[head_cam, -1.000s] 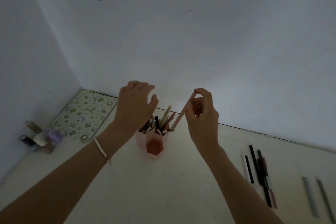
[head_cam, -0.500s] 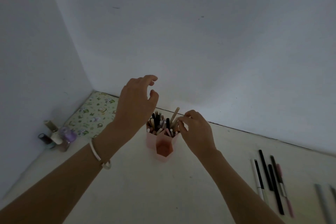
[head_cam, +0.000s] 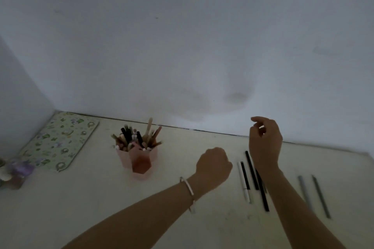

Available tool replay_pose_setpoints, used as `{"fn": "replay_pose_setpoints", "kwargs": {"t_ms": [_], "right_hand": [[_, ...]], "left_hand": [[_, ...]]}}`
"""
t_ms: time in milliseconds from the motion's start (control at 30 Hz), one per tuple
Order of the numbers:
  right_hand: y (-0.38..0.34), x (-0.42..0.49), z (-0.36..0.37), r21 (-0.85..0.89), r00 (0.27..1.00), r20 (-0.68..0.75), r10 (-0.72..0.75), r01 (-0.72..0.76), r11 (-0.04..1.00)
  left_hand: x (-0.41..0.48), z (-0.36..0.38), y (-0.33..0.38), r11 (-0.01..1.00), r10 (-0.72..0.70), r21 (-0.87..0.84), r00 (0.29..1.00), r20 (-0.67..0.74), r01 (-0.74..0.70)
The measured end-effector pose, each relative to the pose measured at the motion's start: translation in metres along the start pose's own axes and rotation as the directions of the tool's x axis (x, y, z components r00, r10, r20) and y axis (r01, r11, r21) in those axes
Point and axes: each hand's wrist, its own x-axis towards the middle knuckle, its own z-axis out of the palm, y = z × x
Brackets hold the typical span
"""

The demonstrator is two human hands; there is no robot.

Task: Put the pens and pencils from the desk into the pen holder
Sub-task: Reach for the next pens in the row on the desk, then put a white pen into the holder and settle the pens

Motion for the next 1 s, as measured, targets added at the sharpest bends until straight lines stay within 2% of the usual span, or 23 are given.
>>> {"fn": "replay_pose_setpoints", "kwargs": {"t_ms": [67, 133, 367, 500, 567, 700, 767, 833, 900, 1000], "right_hand": [[0.021, -0.002, -0.016, -0.011, 0.999, -0.005, 0.045, -0.045, 0.999], [0.039, -0.006, -0.029, -0.021, 0.998, -0.005, 0.069, -0.069, 0.997], [0.08, -0.022, -0.053, -0.046, 0.988, -0.003, 0.155, -0.155, 0.987], [0.093, -0.029, -0.053, -0.049, 0.983, 0.021, 0.183, -0.181, 0.982], [0.096, -0.033, -0.05, -0.058, 0.979, 0.039, 0.201, -0.199, 0.978], [0.098, -0.036, -0.045, -0.072, 0.969, 0.063, 0.237, -0.232, 0.97], [0.101, -0.034, -0.039, -0.158, 0.957, 0.132, 0.257, -0.236, 0.959], [0.103, -0.034, -0.031, -0.307, 0.935, 0.233, 0.269, -0.192, 0.932], [0.108, -0.038, -0.022, -0.47, 0.9, 0.336, 0.279, -0.096, 0.878], [0.116, -0.049, -0.012, -0.606, 0.853, 0.405, 0.329, -0.019, 0.795]], "left_hand": [[0.012, 0.045, 0.003, 0.994, -0.111, 0.024, 0.988, 0.106, 0.109], [0.019, 0.08, 0.005, 0.984, -0.175, 0.049, 0.978, 0.117, 0.17], [0.037, 0.127, 0.007, 0.961, -0.229, 0.157, 0.973, -0.015, 0.229], [0.044, 0.133, 0.015, 0.947, -0.228, 0.226, 0.973, -0.035, 0.23], [0.045, 0.135, 0.014, 0.952, -0.223, 0.21, 0.974, -0.029, 0.224], [0.044, 0.113, 0.016, 0.976, -0.207, 0.064, 0.978, 0.008, 0.206], [0.046, 0.083, 0.021, 0.988, -0.139, -0.072, 0.988, -0.071, 0.134], [0.044, 0.041, 0.027, 0.983, -0.013, -0.178, 0.967, -0.254, -0.034], [0.035, -0.003, 0.034, 0.952, 0.103, -0.218, 0.893, -0.438, -0.216], [0.022, -0.054, 0.037, 0.893, 0.172, -0.243, 0.784, -0.596, -0.38]]}}
